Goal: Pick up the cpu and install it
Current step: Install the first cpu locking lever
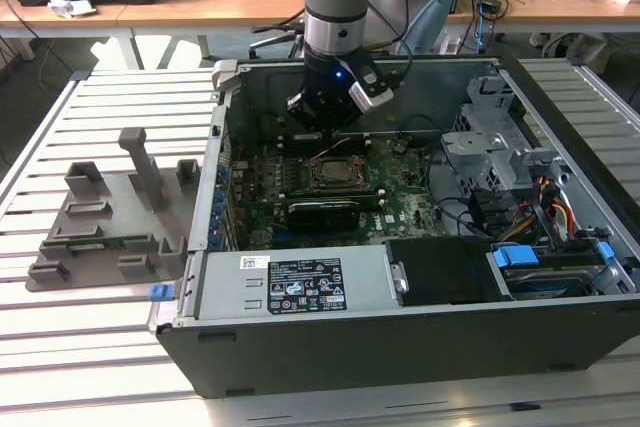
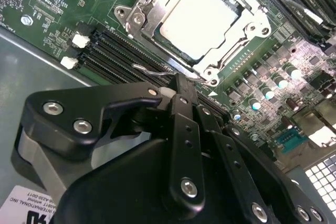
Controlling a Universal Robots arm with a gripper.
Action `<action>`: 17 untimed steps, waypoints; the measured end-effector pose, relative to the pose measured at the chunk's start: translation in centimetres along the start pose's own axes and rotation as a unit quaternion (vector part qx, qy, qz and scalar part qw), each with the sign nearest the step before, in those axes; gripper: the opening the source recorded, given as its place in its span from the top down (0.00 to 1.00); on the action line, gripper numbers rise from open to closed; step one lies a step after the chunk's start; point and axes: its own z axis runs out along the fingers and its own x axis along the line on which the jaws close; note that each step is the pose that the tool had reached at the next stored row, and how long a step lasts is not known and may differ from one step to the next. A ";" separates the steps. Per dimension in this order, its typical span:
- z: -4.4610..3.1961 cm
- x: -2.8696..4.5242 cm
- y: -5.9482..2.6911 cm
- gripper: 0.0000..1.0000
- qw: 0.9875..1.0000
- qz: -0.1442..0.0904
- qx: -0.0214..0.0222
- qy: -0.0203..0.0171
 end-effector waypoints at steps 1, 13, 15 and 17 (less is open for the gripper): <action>0.03 -0.02 0.14 0.89 1.000 0.001 0.000 0.000; 0.29 -1.62 -0.04 0.89 1.000 0.010 -0.001 0.008; 0.46 -1.80 -0.07 0.89 1.000 0.012 -0.002 0.009; 0.62 -1.93 -0.11 0.89 1.000 0.014 -0.002 0.010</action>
